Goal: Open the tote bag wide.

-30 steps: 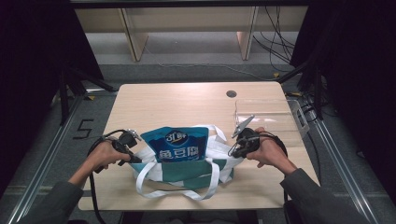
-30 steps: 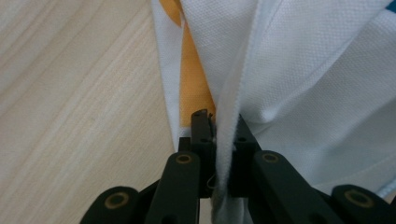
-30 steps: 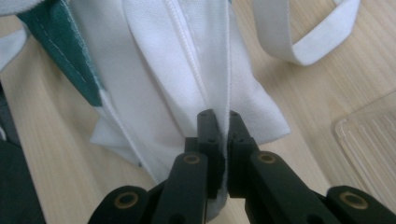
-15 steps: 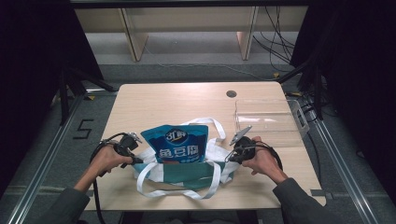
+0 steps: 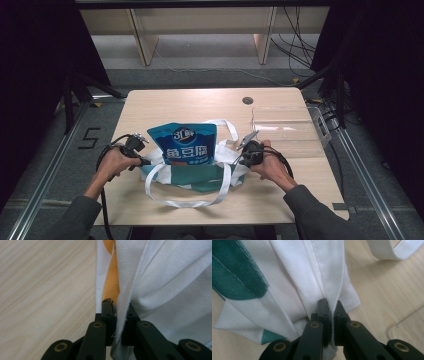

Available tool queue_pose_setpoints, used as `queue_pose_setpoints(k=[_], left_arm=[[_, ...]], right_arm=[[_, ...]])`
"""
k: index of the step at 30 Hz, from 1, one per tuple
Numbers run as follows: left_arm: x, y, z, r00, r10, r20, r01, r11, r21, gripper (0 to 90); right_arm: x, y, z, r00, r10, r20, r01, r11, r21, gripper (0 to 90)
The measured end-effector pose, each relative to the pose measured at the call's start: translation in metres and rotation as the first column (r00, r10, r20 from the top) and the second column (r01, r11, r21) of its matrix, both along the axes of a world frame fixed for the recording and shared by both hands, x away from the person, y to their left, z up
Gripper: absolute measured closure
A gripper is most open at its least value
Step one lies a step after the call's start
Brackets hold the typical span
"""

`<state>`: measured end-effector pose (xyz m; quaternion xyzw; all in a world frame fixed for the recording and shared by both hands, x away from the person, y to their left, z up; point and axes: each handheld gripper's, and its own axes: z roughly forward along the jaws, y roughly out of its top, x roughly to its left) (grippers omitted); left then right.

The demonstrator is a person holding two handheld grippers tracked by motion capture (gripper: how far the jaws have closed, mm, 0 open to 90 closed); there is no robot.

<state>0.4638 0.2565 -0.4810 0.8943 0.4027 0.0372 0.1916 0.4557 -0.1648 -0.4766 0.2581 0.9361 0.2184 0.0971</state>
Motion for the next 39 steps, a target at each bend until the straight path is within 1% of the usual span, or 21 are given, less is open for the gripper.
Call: queue_pose_setpoints(k=[3, 4, 7, 8, 10, 11, 13, 14, 15, 17, 18, 20, 22, 25, 27, 28, 31, 32, 34, 35, 39], left_arm=[[0.001, 0.002, 0.001, 1.0, -0.004, -0.007, 0.004, 1.0, -0.001, 82.4], [0.001, 0.003, 0.002, 1.0, -0.008, 0.005, 0.008, 1.0, -0.001, 81.8], [0.0, 0.007, 0.011, 1.0, -0.008, 0.004, 0.008, 1.0, 0.0, 74.4], [0.0, 0.008, 0.016, 0.9995, -0.02, 0.022, 0.021, 0.9998, -0.003, 72.3], [-0.002, 0.01, 0.028, 0.9986, -0.026, 0.047, 0.026, 0.9995, -0.016, 69.1], [-0.003, 0.011, 0.034, 0.9979, -0.024, 0.06, 0.025, 0.9991, -0.033, 66.9], [-0.006, 0.011, 0.047, 0.996, -0.032, 0.083, 0.039, 0.9957, -0.084, 64.4], [-0.007, 0.01, 0.053, 0.9945, -0.039, 0.097, 0.049, 0.9938, -0.099, 63.2], [-0.009, 0.008, 0.058, 0.992, -0.054, 0.115, 0.066, 0.9922, -0.105, 62.9], [-0.01, 0.001, 0.063, 0.9884, -0.081, 0.129, 0.095, 0.9899, -0.106, 60.2], [-0.01, -0.002, 0.062, 0.9883, -0.084, 0.128, 0.099, 0.9884, -0.116, 59.4], [-0.008, -0.007, 0.059, 0.9888, -0.104, 0.107, 0.116, 0.9864, -0.116, 57.8], [-0.007, -0.008, 0.057, 0.9888, -0.106, 0.106, 0.118, 0.9861, -0.117, 57.3], [-0.006, -0.006, 0.06, 0.9888, -0.107, 0.104, 0.121, 0.9833, -0.136, 56.5], [-0.005, -0.006, 0.064, 0.9877, -0.112, 0.109, 0.128, 0.9802, -0.151, 56.7], [-0.005, -0.006, 0.065, 0.987, -0.115, 0.112, 0.132, 0.9786, -0.157, 57.0], [-0.005, -0.014, 0.064, 0.9824, -0.156, 0.103, 0.173, 0.9667, -0.188, 58.6], [-0.004, -0.017, 0.062, 0.9798, -0.174, 0.098, 0.19, 0.965, -0.181, 58.3], [-0.001, -0.023, 0.057, 0.9818, -0.168, 0.09, 0.18, 0.972, -0.151, 57.8], [0.002, -0.023, 0.054, 0.9819, -0.169, 0.086, 0.179, 0.975, -0.131, 57.8], [0.01, -0.025, 0.043, 0.9835, -0.171, 0.059, 0.178, 0.9736, -0.143, 57.8]], right_arm=[[0.007, 0.002, -0.001, 1.0, -0.006, 0.006, 0.006, 0.9999, 0.01, 87.2], [0.008, 0.001, 0.0, 1.0, 0.001, 0.001, -0.001, 0.9999, 0.015, 86.2], [0.006, -0.005, 0.007, 0.9995, -0.032, 0.009, 0.031, 0.998, 0.055, 80.0], [0.005, -0.007, 0.012, 0.9994, -0.025, 0.023, 0.023, 0.9961, 0.085, 78.1], [-0.002, -0.009, 0.028, 0.9973, -0.063, 0.038, 0.056, 0.9854, 0.161, 73.7], [-0.004, -0.009, 0.037, 0.9971, -0.046, 0.06, 0.033, 0.9798, 0.197, 71.2], [-0.01, -0.008, 0.053, 0.9978, -0.011, 0.066, -0.006, 0.9673, 0.254, 67.2], [-0.013, -0.005, 0.06, 0.997, 0.008, 0.078, -0.028, 0.9644, 0.263, 66.4], [-0.017, -0.002, 0.066, 0.9961, 0.033, 0.082, -0.056, 0.9544, 0.293, 64.9], [-0.022, 0.006, 0.074, 0.9917, 0.099, 0.082, -0.12, 0.9414, 0.315, 63.3], [-0.025, 0.011, 0.076, 0.9888, 0.124, 0.082, -0.144, 0.9373, 0.317, 61.7], [-0.03, 0.023, 0.075, 0.9846, 0.161, 0.067, -0.174, 0.9379, 0.3, 60.6], [-0.032, 0.032, 0.071, 0.9764, 0.206, 0.065, -0.216, 0.9299, 0.298, 60.1], [-0.032, 0.038, 0.066, 0.9792, 0.199, 0.039, -0.202, 0.9359, 0.288, 58.0], [-0.028, 0.04, 0.062, 0.9789, 0.203, 0.025, -0.202, 0.9405, 0.274, 57.2], [-0.025, 0.041, 0.059, 0.9758, 0.217, 0.025, -0.216, 0.9392, 0.267, 57.2], [-0.025, 0.045, 0.053, 0.9768, 0.214, -0.01, -0.204, 0.9448, 0.256, 57.3], [-0.025, 0.046, 0.051, 0.975, 0.222, -0.006, -0.213, 0.9438, 0.252, 57.3], [-0.026, 0.048, 0.048, 0.978, 0.207, -0.028, -0.194, 0.9509, 0.241, 57.3], [-0.025, 0.049, 0.046, 0.9755, 0.219, -0.025, -0.207, 0.9496, 0.235, 57.3], [-0.025, 0.051, 0.039, 0.9702, 0.239, -0.04, -0.224, 0.9484, 0.224, 57.5]])
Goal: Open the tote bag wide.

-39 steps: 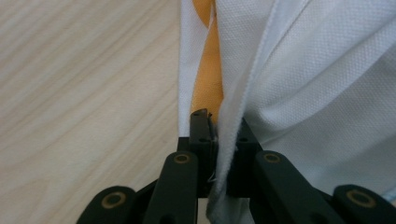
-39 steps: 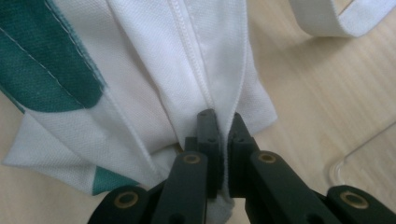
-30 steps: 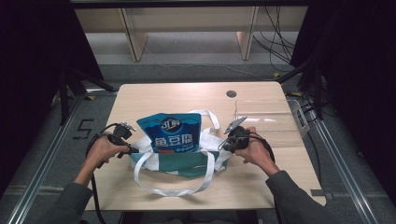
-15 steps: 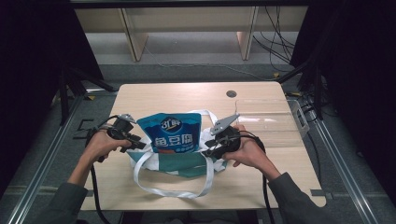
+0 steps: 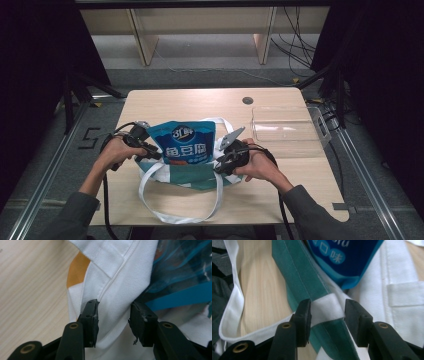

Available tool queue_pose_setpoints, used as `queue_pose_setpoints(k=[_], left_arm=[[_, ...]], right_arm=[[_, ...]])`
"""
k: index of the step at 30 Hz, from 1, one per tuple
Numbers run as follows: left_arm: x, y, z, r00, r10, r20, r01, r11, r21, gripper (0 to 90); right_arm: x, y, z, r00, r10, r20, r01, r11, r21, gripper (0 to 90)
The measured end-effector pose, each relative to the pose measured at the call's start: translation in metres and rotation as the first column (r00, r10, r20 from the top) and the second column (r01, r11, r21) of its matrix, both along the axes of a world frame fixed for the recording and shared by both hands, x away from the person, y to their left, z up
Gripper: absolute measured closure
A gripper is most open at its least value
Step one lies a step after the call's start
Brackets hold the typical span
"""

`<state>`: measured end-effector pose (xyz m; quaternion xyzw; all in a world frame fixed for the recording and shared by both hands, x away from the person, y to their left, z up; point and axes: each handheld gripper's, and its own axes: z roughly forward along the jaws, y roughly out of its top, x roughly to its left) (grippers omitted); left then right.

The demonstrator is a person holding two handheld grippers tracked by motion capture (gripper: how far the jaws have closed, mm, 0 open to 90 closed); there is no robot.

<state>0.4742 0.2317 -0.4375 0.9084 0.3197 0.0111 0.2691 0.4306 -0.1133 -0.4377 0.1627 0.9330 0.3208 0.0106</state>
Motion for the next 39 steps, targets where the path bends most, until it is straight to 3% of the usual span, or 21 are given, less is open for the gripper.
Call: queue_pose_setpoints(k=[3, 7, 11, 14, 17, 18, 22, 25, 29, 31, 36, 39], left_arm=[[0.002, 0.001, -0.003, 0.9998, -0.015, -0.015, 0.015, 0.9998, -0.013, 58.1], [0.004, 0.002, -0.007, 0.9989, -0.014, -0.044, 0.011, 0.9979, -0.064, 58.8], [0.006, 0.003, -0.01, 0.9978, -0.029, -0.06, 0.025, 0.9978, -0.061, 60.0], [0.005, 0.001, -0.01, 0.9979, -0.032, -0.056, 0.029, 0.9978, -0.059, 60.3], [0.004, 0.001, -0.011, 0.9981, -0.033, -0.052, 0.03, 0.9981, -0.053, 61.3], [0.005, 0.001, -0.011, 0.9979, -0.049, -0.042, 0.047, 0.9983, -0.035, 63.8], [0.003, -0.006, -0.013, 0.9989, -0.048, -0.003, 0.048, 0.9989, 0.001, 83.6], [0.005, -0.002, -0.011, 0.9997, -0.019, 0.013, 0.019, 0.9997, -0.015, 86.1], [0.011, 0.01, -0.008, 0.9969, 0.068, 0.04, -0.065, 0.9955, -0.069, 88.6], [0.017, 0.014, -0.007, 0.9965, 0.073, 0.041, -0.069, 0.9945, -0.079, 88.6], [0.039, 0.011, -0.017, 0.9918, 0.123, 0.035, -0.119, 0.9894, -0.082, 88.7], [0.051, 0.01, -0.028, 0.9892, 0.143, 0.032, -0.142, 0.9889, -0.046, 88.6]], right_arm=[[0.0, 0.004, -0.005, 0.9999, 0.011, 0.004, -0.011, 0.9998, -0.018, 58.1], [0.0, 0.007, -0.008, 0.9987, 0.044, 0.025, -0.043, 0.9985, -0.034, 59.7], [0.001, 0.006, -0.006, 0.999, 0.036, 0.025, -0.036, 0.9991, -0.023, 59.5], [0.001, 0.008, -0.003, 0.9986, 0.029, 0.044, -0.03, 0.9994, 0.018, 57.6], [0.004, 0.01, -0.005, 0.9986, 0.043, 0.032, -0.043, 0.999, 0.011, 56.7], [0.001, 0.01, -0.006, 0.9999, 0.014, -0.006, -0.014, 0.9999, -0.006, 58.4], [0.002, 0.009, -0.011, 0.9959, 0.09, 0.001, -0.09, 0.9953, -0.035, 78.9], [-0.002, 0.007, -0.009, 0.9901, 0.14, -0.008, -0.14, 0.989, -0.047, 81.3], [-0.016, 0.003, -0.012, 0.9834, 0.179, -0.03, -0.18, 0.982, -0.056, 81.8], [-0.024, 0.002, -0.016, 0.9808, 0.192, -0.037, -0.194, 0.9788, -0.066, 82.0], [-0.03, 0.009, -0.025, 0.98, 0.198, -0.019, -0.199, 0.9751, -0.098, 82.1], [-0.026, 0.015, -0.035, 0.9789, 0.204, -0.009, -0.204, 0.9696, -0.136, 82.2]])
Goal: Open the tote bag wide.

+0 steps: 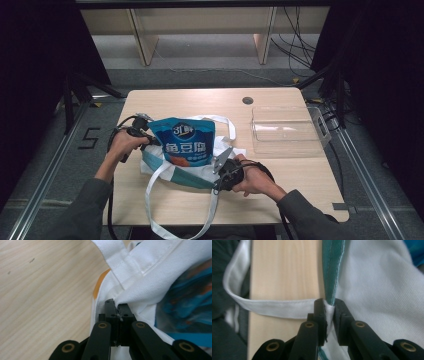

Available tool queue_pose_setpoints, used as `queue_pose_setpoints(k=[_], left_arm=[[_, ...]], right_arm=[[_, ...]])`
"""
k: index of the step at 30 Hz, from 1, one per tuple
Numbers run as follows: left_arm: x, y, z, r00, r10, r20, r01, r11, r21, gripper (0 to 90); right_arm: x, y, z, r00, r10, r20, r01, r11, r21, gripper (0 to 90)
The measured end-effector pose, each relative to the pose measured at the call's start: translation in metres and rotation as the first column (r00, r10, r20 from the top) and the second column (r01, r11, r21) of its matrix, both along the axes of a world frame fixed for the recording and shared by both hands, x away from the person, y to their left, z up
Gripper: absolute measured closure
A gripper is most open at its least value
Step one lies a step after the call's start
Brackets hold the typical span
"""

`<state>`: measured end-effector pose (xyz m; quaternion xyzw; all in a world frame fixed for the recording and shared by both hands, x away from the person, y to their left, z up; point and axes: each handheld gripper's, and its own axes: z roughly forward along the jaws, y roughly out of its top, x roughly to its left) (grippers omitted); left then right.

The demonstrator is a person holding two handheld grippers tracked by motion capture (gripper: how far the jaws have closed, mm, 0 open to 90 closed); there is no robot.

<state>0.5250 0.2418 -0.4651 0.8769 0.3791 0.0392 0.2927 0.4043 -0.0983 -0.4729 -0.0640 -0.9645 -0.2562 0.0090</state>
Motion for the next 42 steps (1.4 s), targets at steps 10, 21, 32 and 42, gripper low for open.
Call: queue_pose_setpoints(k=[10, 21, 32, 42], left_arm=[[0.011, 0.003, -0.014, 0.997, 0.077, -0.003, -0.077, 0.9968, 0.018, 88.5], [-0.014, 0.013, 0.015, 0.9956, 0.075, 0.056, -0.07, 0.9932, -0.093, 69.6], [-0.062, 0.014, 0.042, 0.9974, -0.021, 0.069, 0.032, 0.9862, -0.163, 60.4], [-0.063, 0.003, 0.035, 0.995, -0.084, 0.053, 0.093, 0.9773, -0.19, 57.1]], right_arm=[[0.019, 0.003, -0.01, 0.9949, -0.085, 0.055, 0.087, 0.9956, -0.034, 82.3], [0.026, -0.024, 0.027, 0.9767, -0.209, -0.05, 0.214, 0.9567, 0.197, 66.7], [0.055, -0.045, 0.06, 0.9306, -0.349, 0.111, 0.318, 0.9205, 0.228, 61.1], [0.074, -0.038, 0.05, 0.9349, -0.344, 0.085, 0.322, 0.9245, 0.204, 59.1]])
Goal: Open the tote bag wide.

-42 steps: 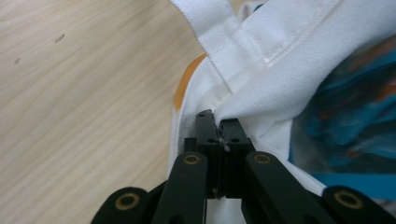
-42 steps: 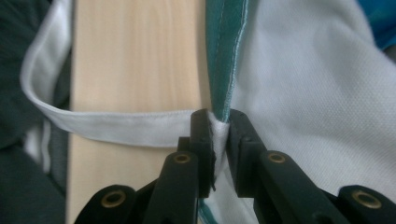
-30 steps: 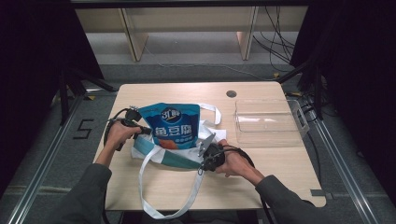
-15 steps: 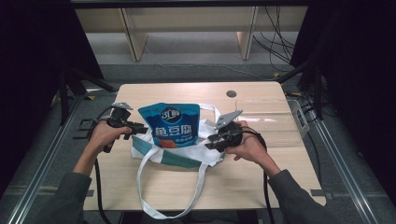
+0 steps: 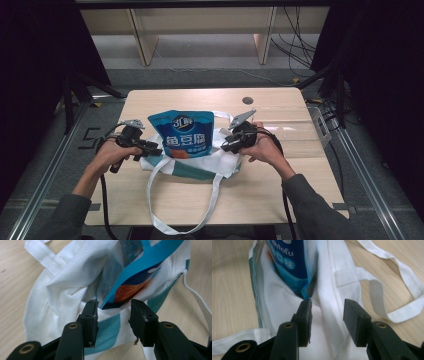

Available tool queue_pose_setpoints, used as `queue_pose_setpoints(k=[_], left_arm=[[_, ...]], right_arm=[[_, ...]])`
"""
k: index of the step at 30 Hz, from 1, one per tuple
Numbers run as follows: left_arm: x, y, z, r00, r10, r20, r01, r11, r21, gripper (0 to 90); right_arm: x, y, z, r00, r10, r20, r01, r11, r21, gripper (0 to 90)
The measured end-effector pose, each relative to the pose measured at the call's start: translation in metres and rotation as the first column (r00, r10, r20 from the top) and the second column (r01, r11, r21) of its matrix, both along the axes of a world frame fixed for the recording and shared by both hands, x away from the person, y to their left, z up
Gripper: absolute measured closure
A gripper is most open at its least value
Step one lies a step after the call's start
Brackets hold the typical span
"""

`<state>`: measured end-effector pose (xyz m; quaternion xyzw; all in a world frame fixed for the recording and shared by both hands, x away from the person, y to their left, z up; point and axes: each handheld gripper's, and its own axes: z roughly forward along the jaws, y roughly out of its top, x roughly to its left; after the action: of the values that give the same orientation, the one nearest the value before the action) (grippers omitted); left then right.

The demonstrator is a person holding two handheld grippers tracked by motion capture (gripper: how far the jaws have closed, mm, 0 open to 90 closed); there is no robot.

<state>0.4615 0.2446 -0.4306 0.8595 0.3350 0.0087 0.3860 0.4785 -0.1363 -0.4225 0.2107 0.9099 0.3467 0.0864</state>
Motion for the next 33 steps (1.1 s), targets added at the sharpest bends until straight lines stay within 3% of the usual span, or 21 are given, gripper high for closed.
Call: queue_pose_setpoints(k=[2, 5, 9, 11, 13, 14, 15, 16, 18, 19, 20, 21, 22, 25, 28, 30, 31, 33], left_arm=[[-0.003, -0.003, 0.0, 1.0, -0.009, 0.001, 0.009, 0.9999, 0.005, 56.5], [-0.013, -0.009, 0.001, 0.9995, 0.003, -0.03, -0.003, 1.0, 0.002, 52.7], [-0.029, -0.015, -0.002, 0.9972, 0.026, -0.07, -0.027, 0.9995, -0.016, 50.4], [-0.034, -0.017, -0.006, 0.9943, 0.031, -0.102, -0.033, 0.9993, -0.015, 49.2], [-0.038, -0.017, -0.012, 0.9925, 0.029, -0.118, -0.03, 0.9996, -0.002, 57.8], [-0.039, -0.016, -0.016, 0.9925, 0.024, -0.12, -0.022, 0.9997, 0.013, 63.9], [-0.04, -0.016, -0.021, 0.9928, 0.016, -0.118, -0.015, 0.9998, 0.01, 69.7], [-0.042, -0.015, -0.023, 0.9925, 0.004, -0.122, 0.001, 0.9994, 0.036, 74.0], [-0.047, -0.013, -0.029, 0.9925, -0.004, -0.122, 0.008, 0.9995, 0.032, 80.9], [-0.05, -0.012, -0.031, 0.9943, -0.007, -0.107, 0.011, 0.9991, 0.041, 83.4], [-0.053, -0.01, -0.031, 0.9947, -0.012, -0.102, 0.018, 0.9983, 0.055, 84.5], [-0.057, -0.008, -0.031, 0.9948, -0.017, -0.1, 0.023, 0.9981, 0.057, 84.9], [-0.061, -0.006, -0.031, 0.9951, -0.026, -0.096, 0.033, 0.9972, 0.067, 85.1], [-0.074, -0.001, -0.034, 0.9954, -0.042, -0.086, 0.052, 0.9909, 0.124, 85.4], [-0.083, 0.003, -0.043, 0.9918, -0.054, -0.116, 0.069, 0.9891, 0.13, 85.4], [-0.085, 0.003, -0.046, 0.9905, -0.062, -0.123, 0.08, 0.9867, 0.142, 85.4], [-0.087, 0.002, -0.047, 0.9901, -0.061, -0.126, 0.078, 0.9877, 0.135, 85.4], [-0.085, 0.001, -0.046, 0.9904, -0.065, -0.122, 0.085, 0.982, 0.168, 85.4]], right_arm=[[0.0, 0.0, 0.001, 0.9997, -0.019, -0.016, 0.019, 0.9998, -0.001, 59.1], [0.001, -0.002, 0.002, 0.9999, -0.01, -0.014, 0.01, 0.9999, -0.004, 58.8], [0.001, -0.002, 0.003, 0.999, -0.043, -0.015, 0.043, 0.9991, 0.002, 57.3], [0.003, -0.001, 0.004, 0.9992, -0.038, 0.012, 0.038, 0.9993, 0.006, 56.6], [0.003, 0.002, 0.005, 0.9967, -0.081, 0.004, 0.081, 0.9966, -0.009, 55.2], [0.007, 0.004, 0.004, 0.9982, -0.055, 0.025, 0.055, 0.9984, -0.007, 54.7], [0.008, 0.006, 0.004, 0.9979, -0.062, 0.016, 0.062, 0.998, -0.013, 54.3], [0.01, 0.008, 0.002, 0.9976, -0.068, 0.017, 0.068, 0.9975, -0.019, 54.1], [0.016, 0.014, -0.003, 0.9966, -0.082, 0.0, 0.082, 0.9938, -0.075, 54.3], [0.021, 0.016, -0.007, 0.9964, -0.085, 0.001, 0.085, 0.9916, -0.098, 61.3], [0.023, 0.017, -0.011, 0.9962, -0.085, -0.016, 0.083, 0.9905, -0.11, 76.5], [0.027, 0.017, -0.014, 0.9982, -0.06, 0.006, 0.061, 0.9917, -0.113, 82.8], [0.027, 0.016, -0.014, 0.9961, -0.087, -0.014, 0.085, 0.9896, -0.116, 87.8], [0.032, 0.013, -0.015, 0.9875, -0.157, 0.01, 0.157, 0.983, -0.095, 88.7], [0.041, 0.011, -0.025, 0.9759, -0.218, -0.016, 0.216, 0.9736, -0.073, 88.8], [0.046, 0.01, -0.036, 0.9618, -0.268, -0.054, 0.265, 0.9622, -0.064, 88.7], [0.048, 0.01, -0.04, 0.9609, -0.272, -0.053, 0.268, 0.9606, -0.074, 88.8], [0.049, 0.014, -0.048, 0.9631, -0.265, -0.049, 0.258, 0.9593, -0.115, 88.8]])
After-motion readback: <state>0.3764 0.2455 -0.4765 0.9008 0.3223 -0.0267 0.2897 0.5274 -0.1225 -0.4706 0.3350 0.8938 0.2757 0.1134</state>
